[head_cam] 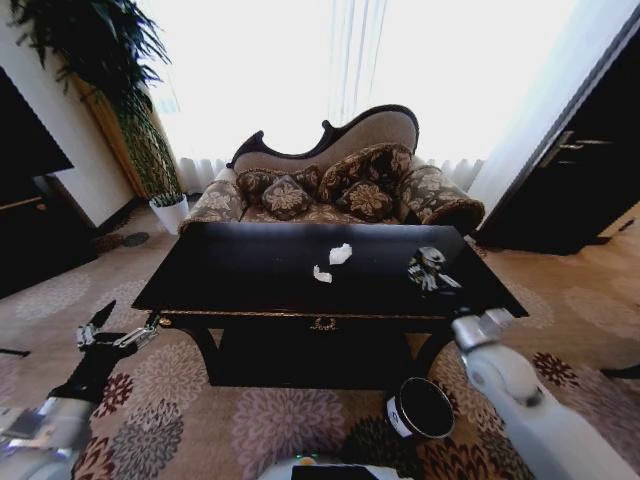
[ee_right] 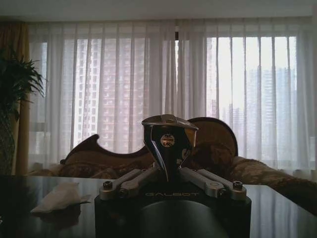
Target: Move to the front of the table and place the trash on the table into the trash bin.
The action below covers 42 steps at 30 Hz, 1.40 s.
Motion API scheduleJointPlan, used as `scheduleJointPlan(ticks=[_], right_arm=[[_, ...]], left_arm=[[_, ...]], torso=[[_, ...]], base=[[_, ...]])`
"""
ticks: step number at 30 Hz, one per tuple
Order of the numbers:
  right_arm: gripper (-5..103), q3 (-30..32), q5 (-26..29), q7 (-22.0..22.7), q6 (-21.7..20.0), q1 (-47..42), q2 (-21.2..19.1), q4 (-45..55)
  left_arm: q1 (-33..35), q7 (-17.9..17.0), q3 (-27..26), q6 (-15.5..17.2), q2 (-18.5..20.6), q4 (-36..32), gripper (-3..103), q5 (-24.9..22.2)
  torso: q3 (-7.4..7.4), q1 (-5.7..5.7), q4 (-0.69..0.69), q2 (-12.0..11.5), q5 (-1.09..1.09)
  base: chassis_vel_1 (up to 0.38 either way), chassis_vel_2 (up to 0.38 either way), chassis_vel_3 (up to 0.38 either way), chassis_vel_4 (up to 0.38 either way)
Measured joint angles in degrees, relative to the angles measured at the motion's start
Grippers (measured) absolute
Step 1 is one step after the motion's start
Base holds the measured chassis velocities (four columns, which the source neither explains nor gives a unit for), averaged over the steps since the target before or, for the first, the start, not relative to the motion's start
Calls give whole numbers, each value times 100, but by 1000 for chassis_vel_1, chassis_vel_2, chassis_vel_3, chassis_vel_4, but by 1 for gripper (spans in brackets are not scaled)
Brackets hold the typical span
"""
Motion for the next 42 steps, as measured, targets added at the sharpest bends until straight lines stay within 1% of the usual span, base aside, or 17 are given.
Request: scheduleJointPlan(ticks=[2, 3, 5, 8, 9, 10, 12, 14, 16, 18, 19, 24, 27, 30, 33, 40, 42], right_arm=[[0, 322, -132, -185, 320, -502, 407, 93], [0, 322, -132, -185, 320, -502, 407, 93], [0, 545, -202, -299, 627, -899, 850, 109], [0, 705, -233, -395, 969, -1241, 1305, 6], [0, 721, -289, -445, 1183, -1363, 1477, -131], [0, 721, -289, -445, 1183, -1363, 1477, -131], [0, 638, -545, -502, 1637, -1482, 1774, -532], [0, 461, -687, -484, 1873, -1485, 1950, -899], [0, 404, -734, -473, 1932, -1471, 1990, -1006], [0, 172, -1000, -420, 2164, -1352, 2121, -1500], [0, 172, -1000, -420, 2164, -1352, 2121, -1500], [0, -368, -2090, -306, 2782, -799, 2216, -3315], [0, -473, -2335, -301, 2928, -627, 2187, -3836], [0, -673, -2533, -221, 3052, -180, 2062, -4914], [0, -699, -2587, -202, 3061, -31, 2019, -5234], [0, -986, -2419, -70, 2785, 549, 1910, -6056], [0, -1217, -2230, 119, 2427, 1114, 1794, -6721]], left_arm=[[0, 0, 0, 0, 0, 0, 100, 0], [0, 0, 0, 0, 0, 0, 100, 0], [1, -1, -1, 0, 1, 0, 100, 0], [0, 0, 0, 0, 0, 0, 100, 0], [0, 0, 0, 0, 0, 0, 100, 0], [0, 0, 0, 0, 0, 0, 100, 0], [1, 0, 0, 0, 0, 0, 100, 0], [0, 0, 0, 0, 0, 0, 100, 0], [0, 0, 0, 0, 0, 0, 100, 0], [0, 0, 0, 0, 0, 0, 100, 0], [0, 0, 0, 0, 0, 0, 100, 0], [0, 0, 0, 0, 0, 0, 100, 0], [0, 0, 0, 0, 0, 0, 100, 0], [0, 0, 0, 0, 0, 0, 100, 0], [0, 0, 0, 0, 0, 0, 100, 0], [0, 0, 0, 0, 0, 0, 100, 0], [0, 0, 0, 0, 0, 0, 100, 0]], torso=[[0, 0, -1, 0, -1], [0, 0, -1, 0, -1], [0, 0, 0, 0, -1], [0, -1, -1, 1, -1], [0, -1, -1, 0, -2], [0, -1, -1, 0, -2], [0, 0, 0, 0, -1], [0, 0, 0, -1, 0], [1, 0, -1, -1, 0], [1, 0, 0, 0, -1], [1, 0, 0, 0, -1], [1, 1, 0, -1, 2], [1, 1, 0, -1, 1], [1, 1, 1, -1, 0], [1, 1, 1, -1, 0], [1, 1, 1, -1, 0], [2, 2, 1, -1, 1]], base=[[0, 0, 0, 0], [0, 0, 0, 0], [0, 0, 0, 0], [0, 0, 0, 0], [0, 0, 0, 0], [0, 0, 0, 0], [0, 0, 0, 0], [0, 0, 0, 0], [0, 0, 0, 0], [0, 0, 0, 0], [0, 0, 0, 0], [0, 0, 0, 0], [0, 0, 0, 0], [0, 0, 0, 0], [0, 0, 0, 0], [0, 0, 0, 0], [0, 0, 0, 0]])
